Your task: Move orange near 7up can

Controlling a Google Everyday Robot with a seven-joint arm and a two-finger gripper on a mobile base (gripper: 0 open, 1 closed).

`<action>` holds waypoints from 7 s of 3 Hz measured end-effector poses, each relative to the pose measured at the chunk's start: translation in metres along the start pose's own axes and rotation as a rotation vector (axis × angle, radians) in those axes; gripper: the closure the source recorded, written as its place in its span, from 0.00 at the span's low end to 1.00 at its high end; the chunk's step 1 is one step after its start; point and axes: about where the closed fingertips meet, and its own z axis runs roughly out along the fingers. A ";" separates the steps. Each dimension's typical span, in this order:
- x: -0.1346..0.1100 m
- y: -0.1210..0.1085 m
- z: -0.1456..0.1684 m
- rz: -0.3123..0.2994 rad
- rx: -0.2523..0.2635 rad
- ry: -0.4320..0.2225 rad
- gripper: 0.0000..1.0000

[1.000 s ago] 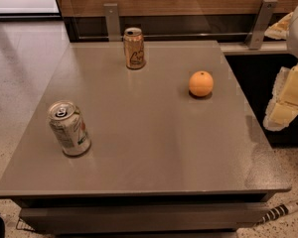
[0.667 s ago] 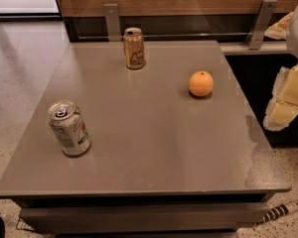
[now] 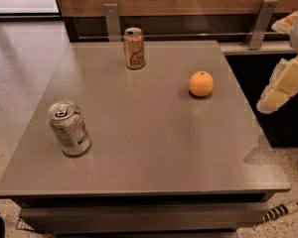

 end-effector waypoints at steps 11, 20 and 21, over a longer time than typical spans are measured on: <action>-0.056 -0.029 0.194 0.293 -0.132 -0.853 0.00; -0.128 0.042 0.163 0.226 -0.224 -0.935 1.00; -0.151 0.089 0.157 0.239 -0.258 -0.930 1.00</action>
Offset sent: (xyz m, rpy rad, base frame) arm 0.1141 0.0104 -0.0426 0.5623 -0.2997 -0.0838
